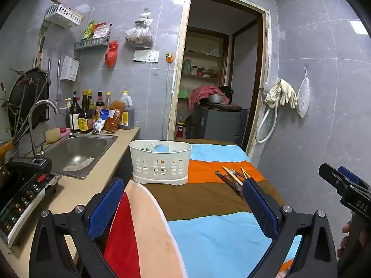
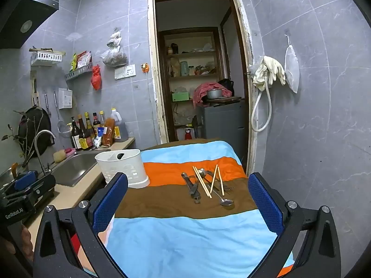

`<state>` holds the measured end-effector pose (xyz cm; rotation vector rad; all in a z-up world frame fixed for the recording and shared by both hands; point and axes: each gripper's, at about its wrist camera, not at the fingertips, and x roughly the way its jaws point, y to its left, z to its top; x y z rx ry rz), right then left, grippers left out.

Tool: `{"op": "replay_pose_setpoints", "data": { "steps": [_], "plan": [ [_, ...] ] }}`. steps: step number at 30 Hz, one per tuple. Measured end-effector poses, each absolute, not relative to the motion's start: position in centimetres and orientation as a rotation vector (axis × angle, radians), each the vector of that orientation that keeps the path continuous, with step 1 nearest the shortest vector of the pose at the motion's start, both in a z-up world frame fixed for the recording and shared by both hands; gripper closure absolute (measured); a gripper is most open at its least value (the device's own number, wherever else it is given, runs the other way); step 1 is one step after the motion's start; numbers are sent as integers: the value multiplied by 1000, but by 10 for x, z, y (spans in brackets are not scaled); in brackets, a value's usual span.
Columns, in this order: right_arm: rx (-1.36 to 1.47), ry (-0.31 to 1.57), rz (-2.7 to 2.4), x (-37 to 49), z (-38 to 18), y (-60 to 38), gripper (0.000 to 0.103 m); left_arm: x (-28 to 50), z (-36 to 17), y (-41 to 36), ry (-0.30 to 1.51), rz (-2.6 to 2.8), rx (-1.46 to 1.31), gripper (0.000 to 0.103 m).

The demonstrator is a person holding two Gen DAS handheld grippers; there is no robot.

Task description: Organize utensils

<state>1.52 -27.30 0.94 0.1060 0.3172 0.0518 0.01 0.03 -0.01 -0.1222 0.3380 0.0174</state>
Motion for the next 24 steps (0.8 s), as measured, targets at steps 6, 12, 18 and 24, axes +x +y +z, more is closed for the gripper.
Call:
{"op": "replay_pose_setpoints", "data": {
  "steps": [6,12,18,24],
  "plan": [
    [106,325,51,15,9,-272,1,-1,1,1,335,19,-120,0],
    [88,328,60,8,3,-267,1,5,-7,12,349,24,-123,0],
    [73,341,72,19,10,-266,1,6,-5,11,355,25,-122,0],
    [69,340,77,18,11,-264,1,4,-3,9,354,28,-121,0]
  ]
}}
